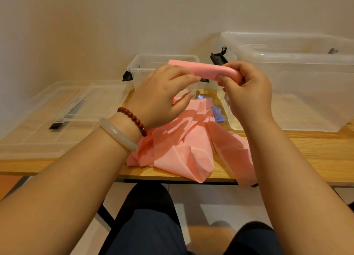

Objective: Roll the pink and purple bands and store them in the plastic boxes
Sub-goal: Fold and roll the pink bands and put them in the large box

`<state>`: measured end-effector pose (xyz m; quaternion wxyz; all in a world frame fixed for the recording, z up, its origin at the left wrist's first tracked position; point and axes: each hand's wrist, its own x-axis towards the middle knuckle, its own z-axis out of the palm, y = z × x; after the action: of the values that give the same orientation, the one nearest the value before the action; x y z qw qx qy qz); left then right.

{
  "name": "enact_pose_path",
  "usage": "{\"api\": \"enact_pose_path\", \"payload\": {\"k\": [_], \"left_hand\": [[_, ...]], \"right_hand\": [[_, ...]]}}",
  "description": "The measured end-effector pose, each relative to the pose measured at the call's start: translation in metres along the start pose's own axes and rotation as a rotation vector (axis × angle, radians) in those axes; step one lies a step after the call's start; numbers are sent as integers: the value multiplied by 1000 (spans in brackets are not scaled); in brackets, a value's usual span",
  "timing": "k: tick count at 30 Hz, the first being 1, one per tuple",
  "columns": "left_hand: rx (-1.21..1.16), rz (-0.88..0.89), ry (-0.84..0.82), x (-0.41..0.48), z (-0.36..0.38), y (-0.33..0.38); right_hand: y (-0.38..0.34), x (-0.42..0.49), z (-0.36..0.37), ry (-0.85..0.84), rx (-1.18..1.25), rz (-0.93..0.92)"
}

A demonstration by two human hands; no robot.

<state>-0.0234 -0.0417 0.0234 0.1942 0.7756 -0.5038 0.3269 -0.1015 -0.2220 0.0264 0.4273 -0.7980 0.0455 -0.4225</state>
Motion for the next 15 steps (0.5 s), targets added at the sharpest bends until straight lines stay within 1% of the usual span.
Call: {"api": "enact_pose_path", "payload": {"k": [3,8,12,15], "left_hand": [[96,-15,61,8,0,-7],[160,-92,71,41,0,-22],[180,-58,65,72,2,-39],[179,-15,76,89,3,-54]], "right_hand": [[-2,7,0,-8,8,10],[-11,29,10,-5,39,-20],[-18,41,23,35,52,-44],[-27,54,25,50,53,-21]]}}
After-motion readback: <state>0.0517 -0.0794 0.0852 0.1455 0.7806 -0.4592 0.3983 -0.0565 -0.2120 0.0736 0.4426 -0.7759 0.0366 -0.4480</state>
